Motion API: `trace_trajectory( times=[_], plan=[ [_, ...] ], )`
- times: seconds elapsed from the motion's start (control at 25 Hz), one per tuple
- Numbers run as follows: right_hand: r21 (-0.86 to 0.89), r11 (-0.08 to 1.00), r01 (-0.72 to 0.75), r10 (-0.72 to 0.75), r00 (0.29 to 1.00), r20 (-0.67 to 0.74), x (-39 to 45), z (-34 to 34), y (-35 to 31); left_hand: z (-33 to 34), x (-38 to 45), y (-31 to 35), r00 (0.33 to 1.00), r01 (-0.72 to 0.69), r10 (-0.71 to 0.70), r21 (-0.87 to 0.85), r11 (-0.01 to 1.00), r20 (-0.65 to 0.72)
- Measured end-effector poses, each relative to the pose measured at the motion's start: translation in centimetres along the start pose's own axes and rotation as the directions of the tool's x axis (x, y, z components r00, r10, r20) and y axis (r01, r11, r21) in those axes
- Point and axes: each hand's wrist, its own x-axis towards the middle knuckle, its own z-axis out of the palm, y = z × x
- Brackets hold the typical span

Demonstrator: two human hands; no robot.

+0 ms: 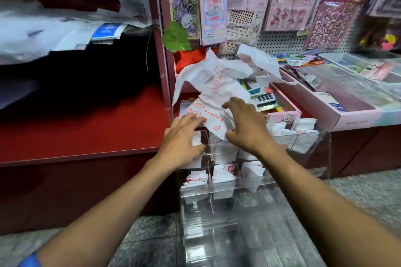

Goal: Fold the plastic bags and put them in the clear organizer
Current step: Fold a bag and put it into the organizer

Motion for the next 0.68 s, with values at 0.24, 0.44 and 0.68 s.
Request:
trace_trajectory(
  times=[0.24,0.44,0.68],
  plan=[
    [-0.228,0.966,0.119,-0.028,0.931,0.364,-0.1,1.4,-1.7,0.2,-1.1,-0.8,1.000,0.007,-0.008,0.080,0.997,0.016],
    [-0.013,0.976,0.218,-0.211,0.958,0.195,-1.0,0.2,-0.5,-1.0,-0.8,-0.5,0.993,0.028,-0.044,-0.145,0.989,-0.113],
    [0.791,0.611,0.033,-0.017,0.999,-0.029,-1.3,-4.7,-7.0,-5.1,-1.4,-1.3,0.945,-0.013,0.016,0.011,1.000,-0.325]
  ],
)
